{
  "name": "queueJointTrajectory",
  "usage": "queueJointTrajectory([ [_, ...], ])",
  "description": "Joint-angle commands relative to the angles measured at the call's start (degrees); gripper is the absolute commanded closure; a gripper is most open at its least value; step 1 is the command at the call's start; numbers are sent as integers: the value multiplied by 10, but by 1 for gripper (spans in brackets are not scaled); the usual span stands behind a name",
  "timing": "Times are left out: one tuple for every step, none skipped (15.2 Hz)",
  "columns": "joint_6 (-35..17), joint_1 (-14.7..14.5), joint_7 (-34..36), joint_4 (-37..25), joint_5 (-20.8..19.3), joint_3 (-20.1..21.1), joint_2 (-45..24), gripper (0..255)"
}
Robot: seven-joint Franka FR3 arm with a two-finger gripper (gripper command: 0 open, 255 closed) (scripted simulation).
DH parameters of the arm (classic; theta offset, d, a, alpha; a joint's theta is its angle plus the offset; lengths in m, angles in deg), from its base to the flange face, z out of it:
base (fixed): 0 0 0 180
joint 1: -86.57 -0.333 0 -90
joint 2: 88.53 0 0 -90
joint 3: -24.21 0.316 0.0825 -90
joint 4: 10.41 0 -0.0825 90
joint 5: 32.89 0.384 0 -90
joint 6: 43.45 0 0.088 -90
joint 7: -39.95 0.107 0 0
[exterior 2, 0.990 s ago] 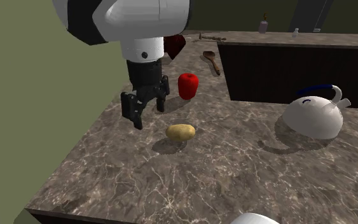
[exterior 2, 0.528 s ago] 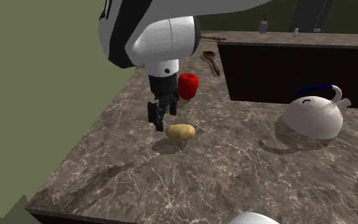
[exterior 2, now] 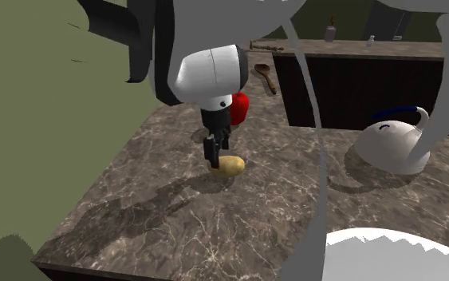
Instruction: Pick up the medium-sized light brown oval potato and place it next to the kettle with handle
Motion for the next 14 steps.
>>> queueJointTrajectory([
  [-16,1,-8,6,5,-3,-11,0],
  [-24,1,-10,10,8,-4,-16,0],
  [-32,1,-13,14,11,-5,-21,0],
  [-41,1,-15,18,14,-6,-27,0],
  [-54,1,-19,24,20,-7,-36,0],
  [-54,1,-19,24,20,-7,-36,0],
  [-54,1,-19,24,20,-7,-36,0],
  [-54,1,-19,24,20,-7,-36,0],
  [-54,1,-19,24,20,-7,-36,0],
  [-54,1,-19,24,20,-7,-36,0],
  [-54,1,-19,24,20,-7,-36,0],
  [-54,1,-19,24,20,-7,-36,0],
  [-54,1,-19,24,20,-7,-35,0],
  [-54,1,-19,24,20,-7,-35,255],
])
